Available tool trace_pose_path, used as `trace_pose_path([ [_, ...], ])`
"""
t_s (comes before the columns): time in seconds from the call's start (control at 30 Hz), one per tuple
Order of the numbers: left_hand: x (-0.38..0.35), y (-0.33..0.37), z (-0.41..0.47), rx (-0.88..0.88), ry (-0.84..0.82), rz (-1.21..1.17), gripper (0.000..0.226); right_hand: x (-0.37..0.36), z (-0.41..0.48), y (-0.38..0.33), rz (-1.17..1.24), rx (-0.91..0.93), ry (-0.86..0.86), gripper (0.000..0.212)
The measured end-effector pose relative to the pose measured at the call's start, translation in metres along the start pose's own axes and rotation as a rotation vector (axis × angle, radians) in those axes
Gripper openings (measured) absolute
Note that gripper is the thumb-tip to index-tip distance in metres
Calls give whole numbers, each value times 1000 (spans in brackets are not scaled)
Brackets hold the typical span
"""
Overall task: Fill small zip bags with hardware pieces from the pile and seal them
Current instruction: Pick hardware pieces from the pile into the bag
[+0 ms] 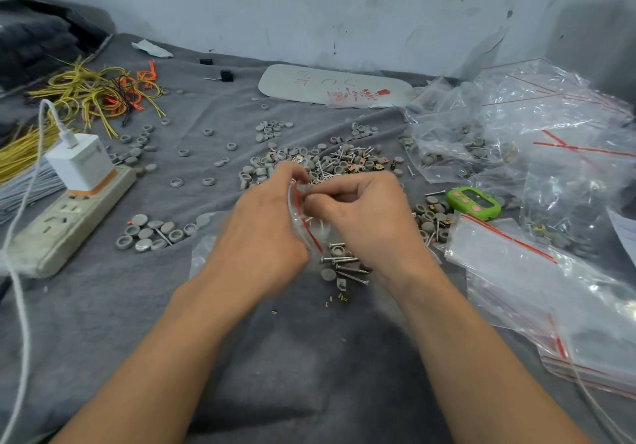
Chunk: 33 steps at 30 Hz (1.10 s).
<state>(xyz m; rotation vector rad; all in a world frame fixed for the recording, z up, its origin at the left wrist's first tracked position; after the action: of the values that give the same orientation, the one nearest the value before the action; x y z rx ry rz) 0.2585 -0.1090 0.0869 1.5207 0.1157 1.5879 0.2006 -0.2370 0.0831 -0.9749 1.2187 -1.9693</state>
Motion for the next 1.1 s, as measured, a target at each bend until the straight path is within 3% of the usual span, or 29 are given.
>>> trace_pose_path([
  [0.13,22,-21,10,87,94,-30,67,26,14,-1,-218,8,181,11],
  [0.2,36,-33,17,110,164,-49,66,19,31,-4,-389,-10,90,17],
  [0.3,48,-49,26,124,263,1,69,-12,67,3,-666,7,-189,53],
  [0.4,56,-66,33,124,319,96,74,-45,107,12,-751,-6,-362,68],
  [0.63,68,-102,49,198,338,128,70,-93,176,54,-878,-93,-506,81],
  [0.73,68,-106,54,200,326,109,71,-105,178,62,-1016,-53,-550,68],
  [0.87,67,-107,59,197,304,46,68,-108,143,42,-947,148,-558,25],
  [0.97,68,-109,59,218,305,14,71,-98,102,24,-1022,271,-636,17],
  [1.1,66,-109,60,212,288,19,77,-72,108,5,-875,46,-852,16],
])
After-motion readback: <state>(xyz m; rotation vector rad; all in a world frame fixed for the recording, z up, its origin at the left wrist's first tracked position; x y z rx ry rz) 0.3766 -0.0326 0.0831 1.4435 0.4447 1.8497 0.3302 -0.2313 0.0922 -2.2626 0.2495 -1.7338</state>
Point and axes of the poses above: each hand's wrist, its own z-axis towards the middle knuckle, its own x-axis out of the back of the hand, y = z × x, the point moved 7 cm from there along z, towards the middle knuckle, and after that the axes turned 6 degrees about x, right-handed, at the moved point
